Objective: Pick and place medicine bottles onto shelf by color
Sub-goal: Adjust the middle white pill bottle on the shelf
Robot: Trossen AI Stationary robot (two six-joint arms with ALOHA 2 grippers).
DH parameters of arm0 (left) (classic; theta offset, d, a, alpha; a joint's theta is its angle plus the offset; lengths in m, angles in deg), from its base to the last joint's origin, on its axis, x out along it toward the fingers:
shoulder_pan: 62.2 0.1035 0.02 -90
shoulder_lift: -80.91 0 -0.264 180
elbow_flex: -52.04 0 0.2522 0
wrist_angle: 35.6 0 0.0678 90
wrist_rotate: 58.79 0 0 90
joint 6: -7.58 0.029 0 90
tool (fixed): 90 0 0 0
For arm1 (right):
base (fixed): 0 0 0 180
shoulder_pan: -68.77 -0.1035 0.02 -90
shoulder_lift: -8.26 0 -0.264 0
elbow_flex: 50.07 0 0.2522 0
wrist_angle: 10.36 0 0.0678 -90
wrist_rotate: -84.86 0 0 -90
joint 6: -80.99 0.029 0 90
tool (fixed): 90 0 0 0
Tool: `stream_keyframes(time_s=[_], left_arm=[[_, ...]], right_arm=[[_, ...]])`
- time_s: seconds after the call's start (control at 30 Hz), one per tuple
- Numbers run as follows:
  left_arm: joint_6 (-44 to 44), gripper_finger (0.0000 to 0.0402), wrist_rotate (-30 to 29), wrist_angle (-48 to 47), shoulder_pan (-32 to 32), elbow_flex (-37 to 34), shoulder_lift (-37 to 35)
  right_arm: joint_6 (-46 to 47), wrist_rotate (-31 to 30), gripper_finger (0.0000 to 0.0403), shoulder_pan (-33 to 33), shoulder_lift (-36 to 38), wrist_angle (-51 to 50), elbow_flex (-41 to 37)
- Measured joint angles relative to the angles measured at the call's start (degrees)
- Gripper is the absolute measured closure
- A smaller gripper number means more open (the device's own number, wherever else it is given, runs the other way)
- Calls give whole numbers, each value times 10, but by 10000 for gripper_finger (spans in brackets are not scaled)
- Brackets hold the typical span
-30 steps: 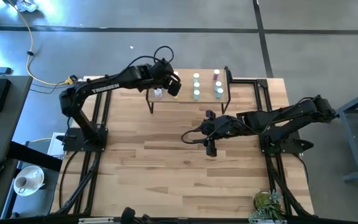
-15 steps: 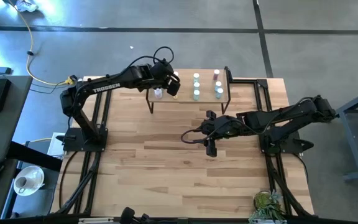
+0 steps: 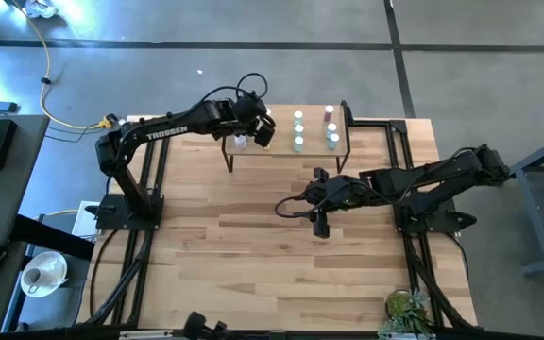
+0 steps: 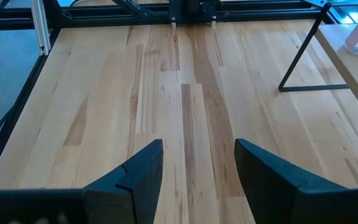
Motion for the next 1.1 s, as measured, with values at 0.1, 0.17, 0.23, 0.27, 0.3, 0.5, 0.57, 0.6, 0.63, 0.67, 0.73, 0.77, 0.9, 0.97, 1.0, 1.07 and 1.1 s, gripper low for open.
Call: stream_keyframes(time_s=[0.1,0.17,0.23,0.27,0.3,0.5,0.57,0.6,0.63,0.67,0.73,0.77,0.9,0.97,1.0,1.07,1.1], left_arm=[[-7,401,-7,-2,0,0,0],[-10,401,-5,-9,0,0,0],[-11,401,-9,-18,0,0,0],[-12,401,-14,-24,1,0,0],[-14,401,-17,-28,2,0,0],[-14,401,-25,-37,4,0,0],[-14,401,-25,-38,4,0,0],[-14,401,-25,-39,3,0,0],[-14,401,-25,-39,3,0,0],[-14,401,-24,-39,3,0,0],[-14,401,-20,-39,2,0,0],[-14,401,-18,-39,1,0,0],[-6,401,-18,-39,-2,0,-4],[-5,401,-13,-39,-2,0,-6],[-7,401,-11,-40,-2,0,-6],[-11,401,-10,-56,-1,0,-7],[-12,401,-11,-60,-1,0,-8]], right_arm=[[1,0,213,0,0,0,0],[1,0,213,0,0,0,0],[1,0,213,0,0,0,0],[0,0,213,0,0,0,0],[0,0,213,0,0,0,0],[0,0,213,0,0,0,0],[1,0,213,0,0,0,0],[0,0,213,0,0,0,0],[0,0,213,0,0,0,0],[0,0,213,0,0,0,0],[1,0,213,0,0,0,0],[0,0,213,0,0,0,0],[0,0,213,0,0,0,0],[0,0,213,0,0,0,0],[0,0,213,0,0,0,0],[0,0,213,0,0,0,0],[0,0,213,0,0,0,0]])
